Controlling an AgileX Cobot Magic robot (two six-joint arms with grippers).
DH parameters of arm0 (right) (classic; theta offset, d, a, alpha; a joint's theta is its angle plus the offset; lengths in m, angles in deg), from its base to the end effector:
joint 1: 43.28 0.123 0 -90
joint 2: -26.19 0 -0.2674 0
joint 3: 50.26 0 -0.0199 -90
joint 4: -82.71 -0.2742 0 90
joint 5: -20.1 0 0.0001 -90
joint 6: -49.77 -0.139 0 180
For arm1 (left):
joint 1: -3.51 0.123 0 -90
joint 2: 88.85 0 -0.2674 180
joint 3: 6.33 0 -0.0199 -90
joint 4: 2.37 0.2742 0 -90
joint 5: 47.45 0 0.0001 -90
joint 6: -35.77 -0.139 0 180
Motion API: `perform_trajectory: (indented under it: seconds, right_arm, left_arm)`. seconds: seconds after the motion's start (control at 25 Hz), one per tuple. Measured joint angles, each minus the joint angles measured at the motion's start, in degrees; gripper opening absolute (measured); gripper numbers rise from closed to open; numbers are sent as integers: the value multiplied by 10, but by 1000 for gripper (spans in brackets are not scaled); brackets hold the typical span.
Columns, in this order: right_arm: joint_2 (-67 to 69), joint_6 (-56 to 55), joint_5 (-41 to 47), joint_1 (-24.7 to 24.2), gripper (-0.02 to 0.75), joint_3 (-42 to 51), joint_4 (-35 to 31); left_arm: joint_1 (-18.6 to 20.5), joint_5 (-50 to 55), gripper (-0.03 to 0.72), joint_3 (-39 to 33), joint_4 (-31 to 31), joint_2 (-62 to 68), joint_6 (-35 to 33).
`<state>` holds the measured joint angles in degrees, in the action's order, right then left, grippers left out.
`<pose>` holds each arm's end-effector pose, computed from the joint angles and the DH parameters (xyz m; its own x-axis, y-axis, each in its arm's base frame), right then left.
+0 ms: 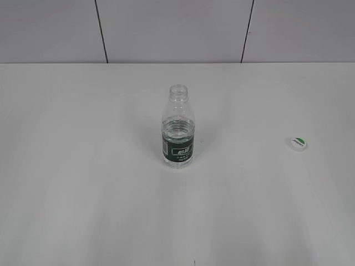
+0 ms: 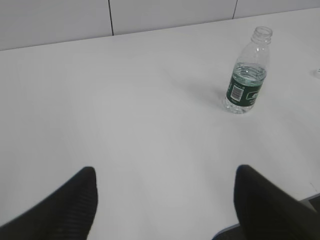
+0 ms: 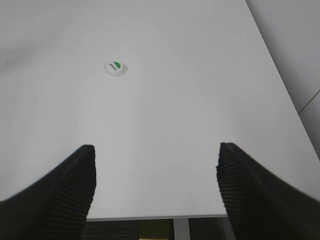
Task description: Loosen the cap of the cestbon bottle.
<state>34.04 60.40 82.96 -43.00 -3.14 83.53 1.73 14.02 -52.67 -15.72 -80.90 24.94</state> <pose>0.0711 -0.0014 0.2682 -0.4594 -0.1931 -0.8670 -0.0828 0.9811 -0.1746 0.0685 -0.0304 0.2784 -0.4064 0.0872 -0.9095 0.2457 0.9692 -0.0169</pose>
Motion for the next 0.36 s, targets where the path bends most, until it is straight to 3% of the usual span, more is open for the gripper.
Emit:
perform_trajectory:
  seconds: [0.36]
  right_arm:
    - [0, -1, 0, 0, 575, 0, 0]
  left_arm:
    - [0, 0, 519, 0, 0, 0, 0]
